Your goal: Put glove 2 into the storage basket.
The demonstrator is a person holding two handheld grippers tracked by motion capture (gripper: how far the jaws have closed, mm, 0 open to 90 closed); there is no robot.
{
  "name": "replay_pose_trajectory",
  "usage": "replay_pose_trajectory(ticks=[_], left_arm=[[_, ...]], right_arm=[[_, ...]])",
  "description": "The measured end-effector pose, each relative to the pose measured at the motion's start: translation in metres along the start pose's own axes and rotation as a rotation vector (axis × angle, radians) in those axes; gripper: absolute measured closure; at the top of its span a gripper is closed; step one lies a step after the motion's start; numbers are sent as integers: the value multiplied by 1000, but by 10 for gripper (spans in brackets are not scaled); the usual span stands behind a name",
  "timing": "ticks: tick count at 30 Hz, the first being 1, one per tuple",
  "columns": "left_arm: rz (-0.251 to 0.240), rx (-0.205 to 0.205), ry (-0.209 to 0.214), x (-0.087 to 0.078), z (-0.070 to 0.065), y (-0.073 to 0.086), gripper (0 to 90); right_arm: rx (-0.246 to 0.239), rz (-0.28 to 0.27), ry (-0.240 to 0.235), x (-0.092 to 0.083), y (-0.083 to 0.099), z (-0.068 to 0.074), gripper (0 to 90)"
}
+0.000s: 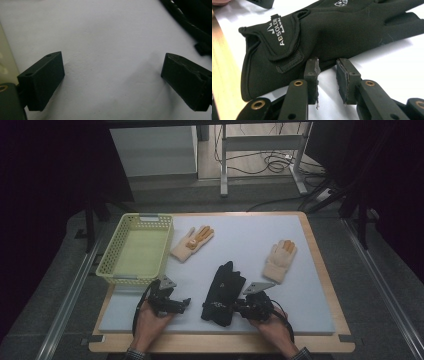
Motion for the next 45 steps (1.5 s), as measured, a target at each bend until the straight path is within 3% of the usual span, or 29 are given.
replay_pose_trajectory(ticks=[14, 18, 25, 35, 45], left_arm=[[14, 20, -1, -5, 9, 9, 33], [16, 16, 1, -5, 9, 9, 33], [15, 15, 2, -5, 9, 9, 30], [13, 12, 8, -5, 9, 9, 29], [13, 12, 9, -5, 9, 9, 26]], right_arm=[[-15, -32, 23, 27, -35, 3, 677], [-46, -43, 42, 34, -44, 4, 646], [-56, -35, 42, 27, -41, -1, 546], [-14, -51, 126, -6, -20, -45, 439], [-12, -42, 196, -20, 12, -85, 197]])
Point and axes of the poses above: each handheld gripper's, and its own axes: x roughly forward along the jaws, y roughly out of its underside, z roughly to its left, the point moved 8 cm from there along x, roughly forward along the jaws, and after that the axes turned 11 degrees about z, right-handed, at the moved point
